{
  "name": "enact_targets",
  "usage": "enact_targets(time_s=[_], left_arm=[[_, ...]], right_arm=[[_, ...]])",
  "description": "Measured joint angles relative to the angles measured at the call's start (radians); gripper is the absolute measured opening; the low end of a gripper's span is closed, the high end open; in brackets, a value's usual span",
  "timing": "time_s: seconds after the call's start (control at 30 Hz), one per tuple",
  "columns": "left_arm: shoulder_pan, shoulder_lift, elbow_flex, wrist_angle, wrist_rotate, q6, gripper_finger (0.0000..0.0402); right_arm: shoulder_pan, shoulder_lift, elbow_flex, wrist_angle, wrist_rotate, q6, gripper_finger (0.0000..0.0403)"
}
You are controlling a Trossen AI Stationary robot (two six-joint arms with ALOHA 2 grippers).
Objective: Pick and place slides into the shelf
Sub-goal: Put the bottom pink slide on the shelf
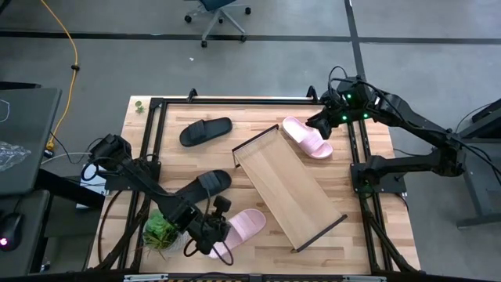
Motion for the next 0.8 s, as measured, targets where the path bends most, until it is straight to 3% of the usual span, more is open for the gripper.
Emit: enact_targets(time_s=[0.17, 0.53, 0.63, 0.8], left_arm=[[-0.025, 0.0, 0.0, 0.015, 0.009, 0.061, 0.0012], [-0.046, 0.001, 0.0, 0.107, -0.071, 0.29, 0.0128], [-0.037, 0.031, 0.0, 0.111, -0.113, 0.335, 0.015], [-0.034, 0.062, 0.0, 0.123, -0.086, 0.362, 0.0165]], right_arm=[[0.0, 0.0, 0.0, -0.001, 0.033, 0.041, 0.0098], [0.001, 0.0, 0.0, -0.002, 0.056, 0.105, 0.0098], [0.001, 0.0, 0.0, -0.002, 0.062, 0.107, 0.0098], [0.001, 0.0, 0.0, 0.001, 0.062, 0.113, 0.0098]])
